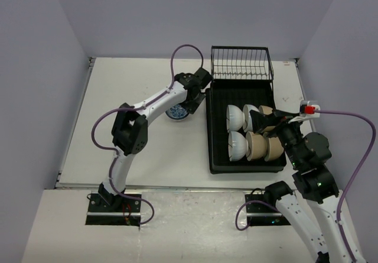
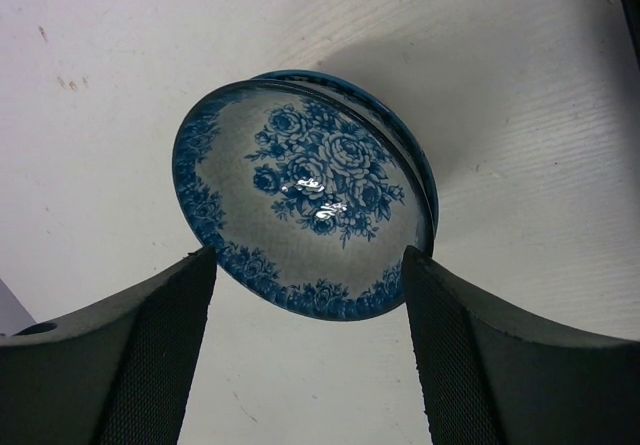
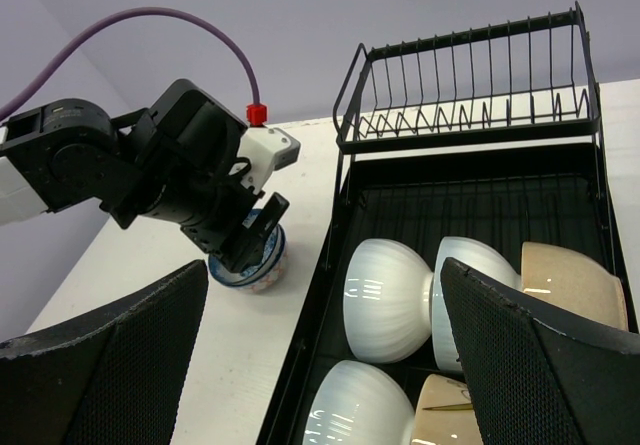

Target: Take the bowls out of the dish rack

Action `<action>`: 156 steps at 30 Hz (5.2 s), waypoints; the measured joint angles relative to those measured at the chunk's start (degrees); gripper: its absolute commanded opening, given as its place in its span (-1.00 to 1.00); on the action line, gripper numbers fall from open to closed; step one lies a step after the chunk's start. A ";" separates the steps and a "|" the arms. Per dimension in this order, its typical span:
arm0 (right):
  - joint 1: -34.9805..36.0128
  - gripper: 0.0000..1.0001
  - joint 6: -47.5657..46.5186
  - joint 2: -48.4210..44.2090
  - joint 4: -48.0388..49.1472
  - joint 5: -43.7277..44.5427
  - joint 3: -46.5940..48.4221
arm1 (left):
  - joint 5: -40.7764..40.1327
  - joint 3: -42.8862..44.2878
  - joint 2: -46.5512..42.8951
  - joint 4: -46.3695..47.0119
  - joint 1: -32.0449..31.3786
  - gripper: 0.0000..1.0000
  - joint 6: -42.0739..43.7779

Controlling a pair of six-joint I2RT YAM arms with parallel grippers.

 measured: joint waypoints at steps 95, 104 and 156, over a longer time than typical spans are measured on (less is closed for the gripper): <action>0.00 0.98 1.29 -5.79 2.54 -2.10 -0.28 | 51.30 -41.86 -7.67 95.58 -4.00 -0.92 -65.99; 0.00 0.98 1.27 -5.79 2.51 -2.16 -0.26 | 51.47 -41.66 -7.02 97.26 -4.61 -1.00 -66.47; 0.00 0.98 0.44 -5.60 2.40 -3.06 -0.28 | 52.78 -50.01 0.13 129.50 -2.08 -1.00 -85.11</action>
